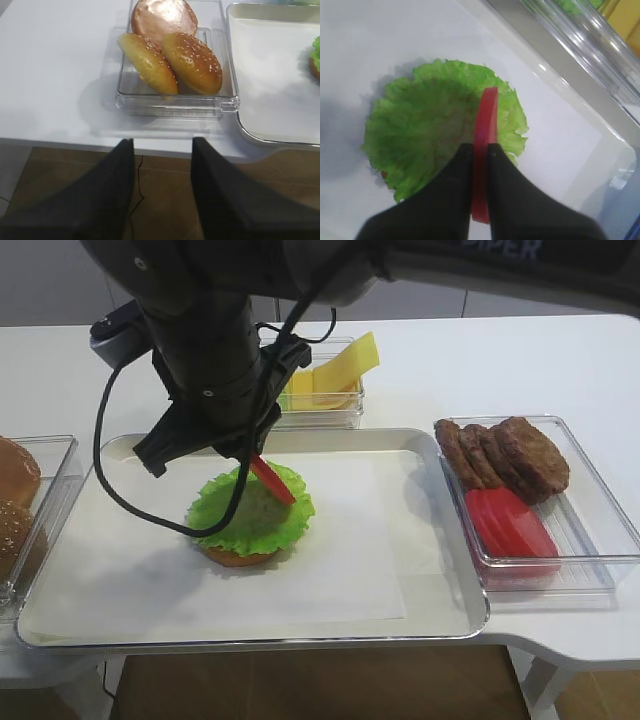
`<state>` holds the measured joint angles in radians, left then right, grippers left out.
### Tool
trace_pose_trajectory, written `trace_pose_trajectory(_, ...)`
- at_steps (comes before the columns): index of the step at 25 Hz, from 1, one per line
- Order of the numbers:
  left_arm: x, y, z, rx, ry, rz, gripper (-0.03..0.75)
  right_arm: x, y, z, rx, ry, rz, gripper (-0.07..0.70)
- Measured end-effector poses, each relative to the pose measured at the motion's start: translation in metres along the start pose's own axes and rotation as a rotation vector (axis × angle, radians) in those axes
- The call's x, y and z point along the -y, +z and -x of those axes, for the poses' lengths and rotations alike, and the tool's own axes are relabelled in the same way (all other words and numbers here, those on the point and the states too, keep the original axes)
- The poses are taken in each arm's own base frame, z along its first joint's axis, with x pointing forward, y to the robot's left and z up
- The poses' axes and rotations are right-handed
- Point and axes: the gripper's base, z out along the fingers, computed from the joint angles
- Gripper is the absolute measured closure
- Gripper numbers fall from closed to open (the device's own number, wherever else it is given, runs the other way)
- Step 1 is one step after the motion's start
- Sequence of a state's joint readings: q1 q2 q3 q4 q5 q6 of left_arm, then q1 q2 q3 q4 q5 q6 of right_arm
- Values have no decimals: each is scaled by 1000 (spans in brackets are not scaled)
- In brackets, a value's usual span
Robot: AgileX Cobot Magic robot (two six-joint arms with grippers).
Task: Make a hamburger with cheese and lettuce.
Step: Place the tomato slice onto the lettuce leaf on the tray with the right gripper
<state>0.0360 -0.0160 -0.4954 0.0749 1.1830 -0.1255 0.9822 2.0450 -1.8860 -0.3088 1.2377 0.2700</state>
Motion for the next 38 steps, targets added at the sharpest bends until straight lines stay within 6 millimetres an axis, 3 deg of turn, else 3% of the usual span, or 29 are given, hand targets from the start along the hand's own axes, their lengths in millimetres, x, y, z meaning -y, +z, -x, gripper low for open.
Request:
trace_pose_trajectory(10,0,0,0,0,0,0,430,0,0,0,-1,0,4,570)
trace_pose_trajectory(28,0,0,0,0,0,0,430,-7,0,-2,-23,31,81,282)
trace_pose_trajectory(38,0,0,0,0,0,0,430,-13,-1,-3,-40,44,145,223)
